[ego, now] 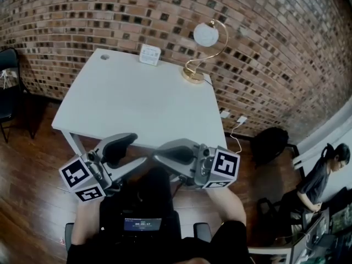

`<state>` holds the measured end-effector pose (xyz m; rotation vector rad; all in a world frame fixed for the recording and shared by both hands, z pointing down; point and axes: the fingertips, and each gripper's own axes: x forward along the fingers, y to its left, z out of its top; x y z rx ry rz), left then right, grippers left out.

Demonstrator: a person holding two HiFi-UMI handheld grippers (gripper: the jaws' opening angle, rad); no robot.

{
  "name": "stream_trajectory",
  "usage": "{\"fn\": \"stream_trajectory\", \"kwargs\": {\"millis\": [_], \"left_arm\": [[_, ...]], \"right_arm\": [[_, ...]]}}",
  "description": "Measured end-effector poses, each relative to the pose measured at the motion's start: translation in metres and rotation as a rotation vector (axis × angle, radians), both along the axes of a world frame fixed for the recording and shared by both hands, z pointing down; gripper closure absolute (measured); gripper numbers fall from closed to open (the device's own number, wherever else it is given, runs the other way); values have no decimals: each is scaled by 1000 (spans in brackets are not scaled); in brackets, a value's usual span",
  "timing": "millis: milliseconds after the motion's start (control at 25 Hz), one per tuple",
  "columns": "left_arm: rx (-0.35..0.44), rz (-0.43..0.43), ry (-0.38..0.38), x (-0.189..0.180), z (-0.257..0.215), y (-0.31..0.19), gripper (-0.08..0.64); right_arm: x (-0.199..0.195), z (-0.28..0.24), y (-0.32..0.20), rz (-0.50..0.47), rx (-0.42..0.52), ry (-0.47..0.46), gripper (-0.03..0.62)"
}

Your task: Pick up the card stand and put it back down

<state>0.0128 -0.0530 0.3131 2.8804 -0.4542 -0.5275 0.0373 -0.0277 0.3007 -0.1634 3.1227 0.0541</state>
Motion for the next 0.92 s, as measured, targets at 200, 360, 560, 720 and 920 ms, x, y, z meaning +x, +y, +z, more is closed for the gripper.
{"fn": "stream_trajectory", "kwargs": {"millis": [200,360,560,720,920], "left_arm": [[-4,2,-5,2,-1,0,310],[-3,4,-9,5,-1,1,308],[-4,8,-10,8,-2,2,310],[-2,16,-13,9,-3,3,310],[-2,15,-11,8,-6,5,308]], "right_arm": [[1,-2,1,-3,7,-5,580],[3,-2,4,-8,9,-8,580],[5,1,7,-13,9,6,580],[3,-1,7,-11,14,-3,580],[3,0,10,-16,12,12,580]]}}
